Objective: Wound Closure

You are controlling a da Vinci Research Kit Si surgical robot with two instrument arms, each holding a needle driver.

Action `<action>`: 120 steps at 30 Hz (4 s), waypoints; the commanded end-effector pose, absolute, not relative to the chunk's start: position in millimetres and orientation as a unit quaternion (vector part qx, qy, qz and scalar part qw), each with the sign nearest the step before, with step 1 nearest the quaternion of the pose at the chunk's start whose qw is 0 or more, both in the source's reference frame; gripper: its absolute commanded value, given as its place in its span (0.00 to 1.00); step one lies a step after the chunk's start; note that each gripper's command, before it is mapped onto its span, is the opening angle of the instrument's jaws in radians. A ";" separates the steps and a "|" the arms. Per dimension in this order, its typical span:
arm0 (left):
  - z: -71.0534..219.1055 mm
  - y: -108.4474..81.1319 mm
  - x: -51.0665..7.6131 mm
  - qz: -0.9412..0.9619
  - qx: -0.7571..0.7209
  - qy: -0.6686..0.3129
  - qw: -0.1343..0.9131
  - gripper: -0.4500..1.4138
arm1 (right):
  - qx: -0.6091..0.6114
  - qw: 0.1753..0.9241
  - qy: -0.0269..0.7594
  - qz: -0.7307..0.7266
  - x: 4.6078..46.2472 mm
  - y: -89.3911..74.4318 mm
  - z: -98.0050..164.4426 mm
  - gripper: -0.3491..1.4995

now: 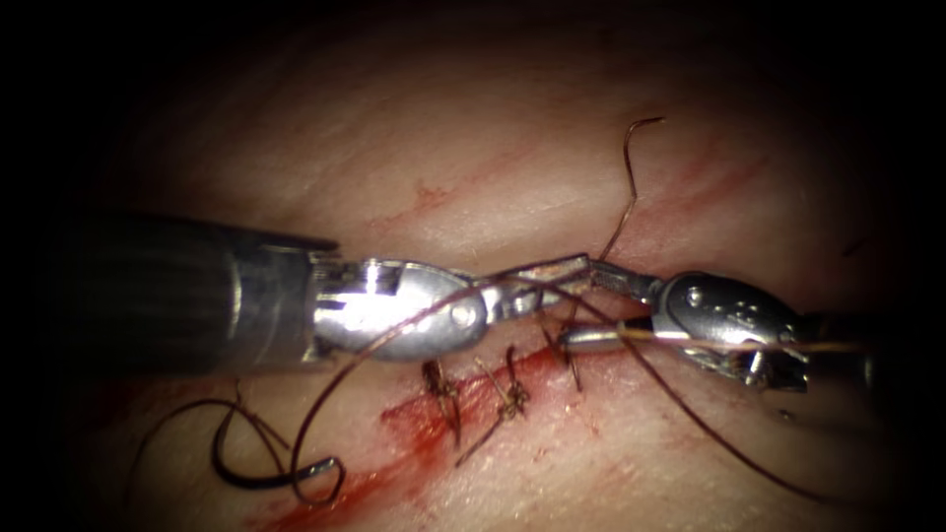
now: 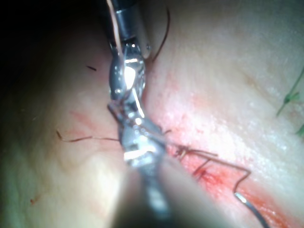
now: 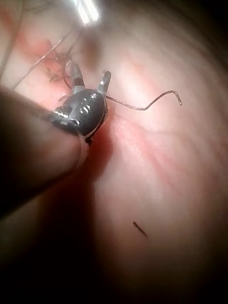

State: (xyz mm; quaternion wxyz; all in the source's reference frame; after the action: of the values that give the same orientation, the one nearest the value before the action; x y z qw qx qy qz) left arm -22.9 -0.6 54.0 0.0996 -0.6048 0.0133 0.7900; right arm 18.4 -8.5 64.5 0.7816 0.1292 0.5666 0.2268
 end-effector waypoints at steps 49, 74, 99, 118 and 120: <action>56.6 10.1 -24.5 0.823 -0.554 -0.028 0.124 0.00 | 0.150 0.783 0.574 0.189 24.1 -14.8 66.3 0.89; 65.7 15.8 -25.6 0.834 -0.536 -0.003 0.130 0.00 | 0.152 0.770 0.592 0.180 23.5 -16.3 65.7 0.89; 78.6 5.8 -23.7 0.791 -0.585 0.022 0.175 0.00 | 0.107 0.637 0.712 0.275 24.9 -14.7 62.6 0.89; 64.9 -9.5 -15.4 0.719 -0.657 0.028 0.224 0.00 | 0.034 0.660 0.665 0.348 24.2 -16.2 62.2 0.89; 62.8 -10.9 -16.1 0.708 -0.669 0.023 0.225 0.00 | 0.030 0.663 0.660 0.351 23.9 -16.1 62.3 0.89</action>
State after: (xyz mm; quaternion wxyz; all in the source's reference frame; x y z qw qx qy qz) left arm -15.7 -10.6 61.7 0.2236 -0.6724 0.0227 0.7052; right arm 23.3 -15.5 61.7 0.6642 0.0282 0.6603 0.3494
